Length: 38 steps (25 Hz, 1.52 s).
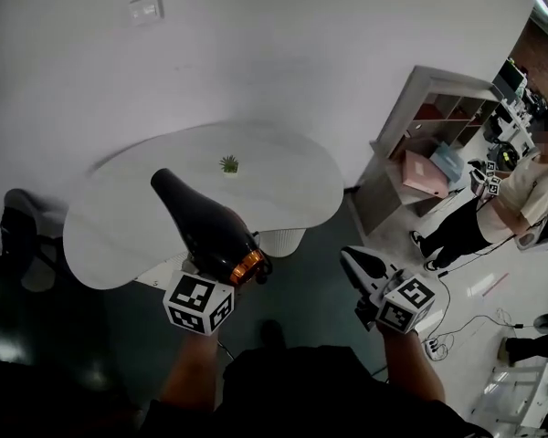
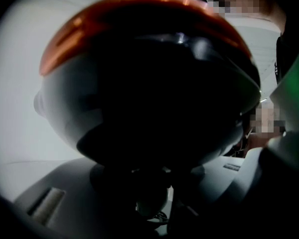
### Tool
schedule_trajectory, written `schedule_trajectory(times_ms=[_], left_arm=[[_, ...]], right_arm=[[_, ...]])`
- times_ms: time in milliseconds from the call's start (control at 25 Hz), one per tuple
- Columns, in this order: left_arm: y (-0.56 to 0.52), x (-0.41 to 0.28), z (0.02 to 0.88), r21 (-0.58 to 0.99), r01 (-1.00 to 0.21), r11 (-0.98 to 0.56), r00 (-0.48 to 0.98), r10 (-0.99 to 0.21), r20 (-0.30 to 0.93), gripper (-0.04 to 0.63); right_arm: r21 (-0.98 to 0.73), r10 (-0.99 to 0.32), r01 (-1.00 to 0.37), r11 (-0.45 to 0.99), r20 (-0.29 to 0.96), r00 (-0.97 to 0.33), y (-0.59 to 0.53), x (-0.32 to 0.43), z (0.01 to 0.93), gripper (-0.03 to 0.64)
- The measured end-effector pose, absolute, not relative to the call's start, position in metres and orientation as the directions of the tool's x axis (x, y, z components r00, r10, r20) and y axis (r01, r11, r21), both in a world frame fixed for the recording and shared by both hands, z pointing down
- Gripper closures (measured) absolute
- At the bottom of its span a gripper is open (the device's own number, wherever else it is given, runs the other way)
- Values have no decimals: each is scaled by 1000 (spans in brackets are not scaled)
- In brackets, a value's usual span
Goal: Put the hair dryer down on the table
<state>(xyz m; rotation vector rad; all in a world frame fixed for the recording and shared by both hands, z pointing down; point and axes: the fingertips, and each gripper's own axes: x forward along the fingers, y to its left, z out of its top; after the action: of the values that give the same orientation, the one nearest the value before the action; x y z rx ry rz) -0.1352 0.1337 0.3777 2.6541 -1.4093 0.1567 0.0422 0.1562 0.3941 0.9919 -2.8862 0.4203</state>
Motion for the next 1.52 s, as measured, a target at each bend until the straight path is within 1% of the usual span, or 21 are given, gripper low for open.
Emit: schedule_trajectory(times_ms=[200, 480, 800, 1160, 1400, 1520], left_arm=[[114, -150, 385, 96, -824, -559, 567, -812, 142, 422], [89, -162, 393, 114, -833, -542, 553, -820, 146, 422], [36, -149, 398, 111, -839, -533, 544, -822, 168, 422], [-65, -107, 418, 116, -840, -530, 541, -801, 255, 422], [-114, -75, 452, 136, -845, -517, 529, -769, 359, 422], [-129, -63, 465, 153, -841, -518, 534, -753, 385, 422]], right_arm=[[-237, -591, -612, 755, 160, -791, 141, 22, 395, 604], [-285, -574, -596, 751, 166, -802, 116, 9, 411, 604], [-313, -535, -552, 773, 145, -832, 56, 5, 417, 604], [-348, -520, -532, 772, 135, -844, -50, 43, 425, 604], [-382, -513, -511, 770, 106, -852, -107, 80, 426, 604], [-372, -516, -524, 766, 131, -847, -129, 95, 435, 604]])
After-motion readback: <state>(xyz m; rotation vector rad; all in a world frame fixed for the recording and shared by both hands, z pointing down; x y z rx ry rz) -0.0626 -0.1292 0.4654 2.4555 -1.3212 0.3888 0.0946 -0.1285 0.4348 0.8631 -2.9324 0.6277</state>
